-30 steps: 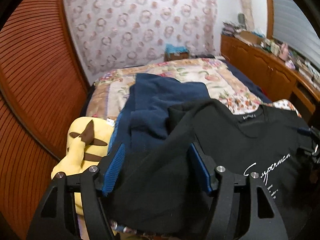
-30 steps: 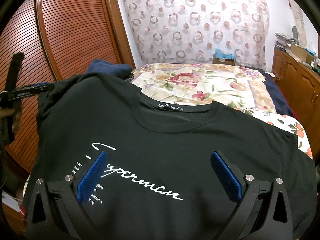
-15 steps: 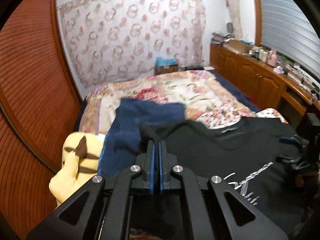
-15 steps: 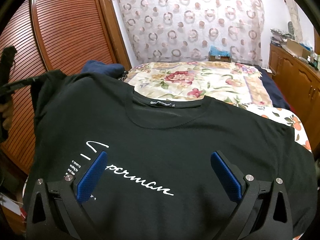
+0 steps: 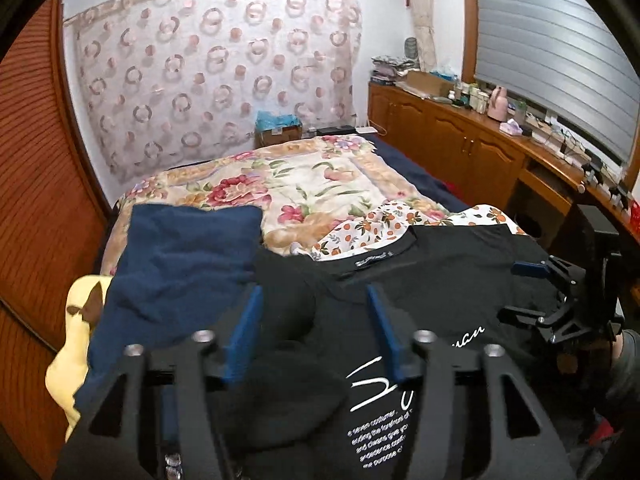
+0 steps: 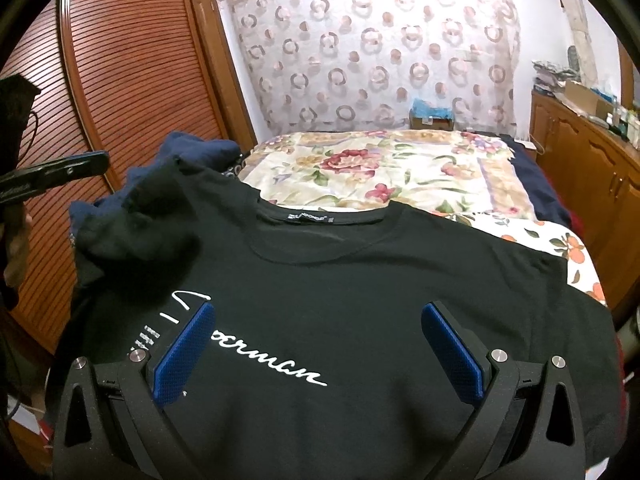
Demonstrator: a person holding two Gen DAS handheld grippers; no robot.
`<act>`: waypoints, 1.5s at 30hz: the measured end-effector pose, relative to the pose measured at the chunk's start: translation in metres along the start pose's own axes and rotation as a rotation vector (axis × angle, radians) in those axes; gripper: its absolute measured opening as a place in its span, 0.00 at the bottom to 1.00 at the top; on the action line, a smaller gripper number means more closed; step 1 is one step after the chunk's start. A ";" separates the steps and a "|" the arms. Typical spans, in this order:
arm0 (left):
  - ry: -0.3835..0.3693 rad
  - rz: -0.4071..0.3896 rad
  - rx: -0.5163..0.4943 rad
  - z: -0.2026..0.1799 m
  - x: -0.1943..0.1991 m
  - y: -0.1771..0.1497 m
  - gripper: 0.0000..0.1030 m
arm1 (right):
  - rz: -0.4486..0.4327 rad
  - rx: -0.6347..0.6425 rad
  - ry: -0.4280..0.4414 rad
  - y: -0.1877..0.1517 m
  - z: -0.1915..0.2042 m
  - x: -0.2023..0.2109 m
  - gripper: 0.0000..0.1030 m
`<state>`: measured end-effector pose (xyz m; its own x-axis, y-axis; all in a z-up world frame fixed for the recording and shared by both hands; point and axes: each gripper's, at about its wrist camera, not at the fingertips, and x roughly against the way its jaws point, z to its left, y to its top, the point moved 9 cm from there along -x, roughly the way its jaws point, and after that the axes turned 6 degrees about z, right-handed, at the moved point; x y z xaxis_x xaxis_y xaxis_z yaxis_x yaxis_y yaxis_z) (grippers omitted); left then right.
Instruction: Fold small clothes
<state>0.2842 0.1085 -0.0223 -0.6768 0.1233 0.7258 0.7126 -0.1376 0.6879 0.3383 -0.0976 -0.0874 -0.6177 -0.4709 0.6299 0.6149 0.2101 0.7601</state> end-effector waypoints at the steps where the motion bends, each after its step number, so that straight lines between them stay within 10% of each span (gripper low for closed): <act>1: 0.007 -0.004 0.006 0.000 0.002 -0.002 0.67 | 0.005 0.000 0.000 0.000 0.001 -0.001 1.00; 25: 0.048 -0.035 0.152 0.030 0.018 -0.078 0.71 | 0.223 0.168 0.372 0.016 0.131 -0.102 0.47; 29: 0.047 -0.045 0.146 0.028 0.019 -0.078 0.71 | 0.270 0.204 0.365 0.006 0.137 -0.123 0.07; 45: 0.014 -0.023 0.078 -0.005 -0.004 -0.067 0.71 | 0.161 0.078 0.240 -0.016 0.083 -0.017 0.14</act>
<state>0.2382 0.1122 -0.0714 -0.6950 0.1117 0.7103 0.7090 -0.0577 0.7028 0.2983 -0.0215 -0.0967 -0.3758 -0.6131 0.6949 0.6501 0.3599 0.6692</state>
